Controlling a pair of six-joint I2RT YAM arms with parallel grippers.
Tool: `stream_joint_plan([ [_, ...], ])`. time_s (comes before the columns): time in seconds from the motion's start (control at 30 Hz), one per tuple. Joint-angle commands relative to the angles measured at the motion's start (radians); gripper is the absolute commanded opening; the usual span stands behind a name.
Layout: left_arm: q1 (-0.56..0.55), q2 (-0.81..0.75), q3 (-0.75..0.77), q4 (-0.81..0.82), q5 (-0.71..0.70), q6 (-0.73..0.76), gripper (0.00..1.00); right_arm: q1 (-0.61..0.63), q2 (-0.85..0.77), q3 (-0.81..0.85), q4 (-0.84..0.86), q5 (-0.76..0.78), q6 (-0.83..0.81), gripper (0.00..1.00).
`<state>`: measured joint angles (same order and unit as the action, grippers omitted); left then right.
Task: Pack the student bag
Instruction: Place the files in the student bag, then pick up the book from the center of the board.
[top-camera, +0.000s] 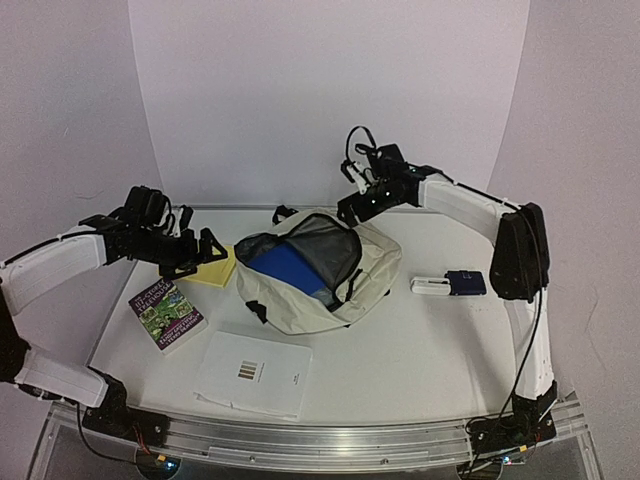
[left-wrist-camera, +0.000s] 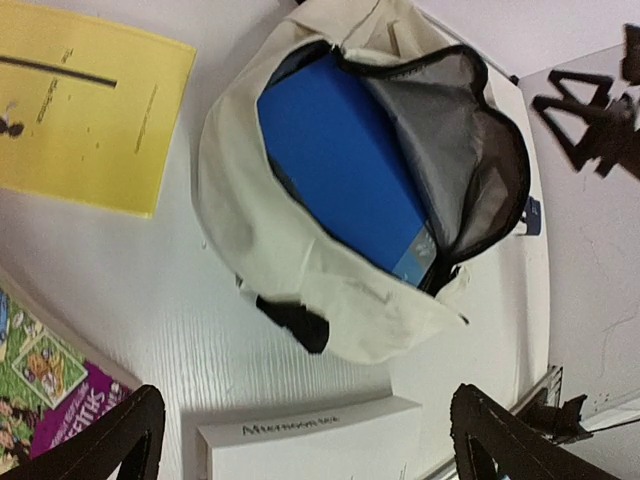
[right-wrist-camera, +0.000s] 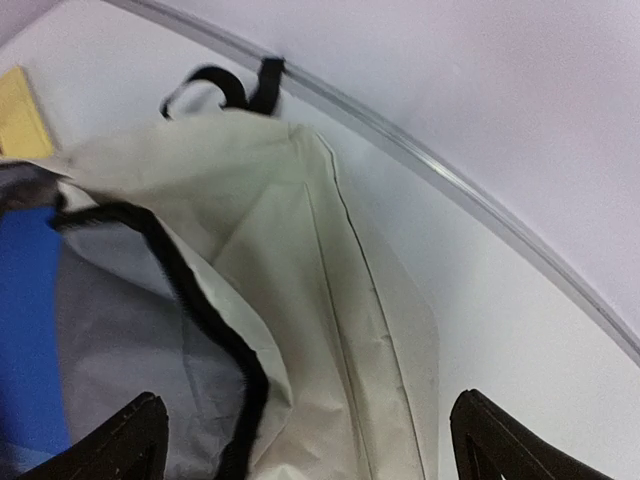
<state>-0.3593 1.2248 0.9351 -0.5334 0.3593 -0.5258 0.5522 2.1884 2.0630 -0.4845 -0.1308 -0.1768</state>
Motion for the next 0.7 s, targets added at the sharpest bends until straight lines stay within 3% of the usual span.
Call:
stream_joint_plan([
  [0.0,-0.008,-0.118,-0.083,-0.116,0.058,-0.024,1.0,0.001,-0.138,-0.063,0.006,-0.196,0.086,0.98],
  [0.23,-0.09,-0.272,-0.18,-0.212,0.072,-0.145,0.98,0.045,-0.338,-0.387,0.037,-0.507,0.208,0.98],
  [0.47,-0.212,-0.366,-0.301,-0.227,-0.008,-0.329,0.96,0.178,-0.533,-0.901,0.335,-0.627,0.331,0.98],
  [0.67,-0.222,-0.326,-0.367,-0.196,-0.043,-0.394,0.93,0.271,-0.407,-0.948,0.411,-0.683,0.375,0.97],
])
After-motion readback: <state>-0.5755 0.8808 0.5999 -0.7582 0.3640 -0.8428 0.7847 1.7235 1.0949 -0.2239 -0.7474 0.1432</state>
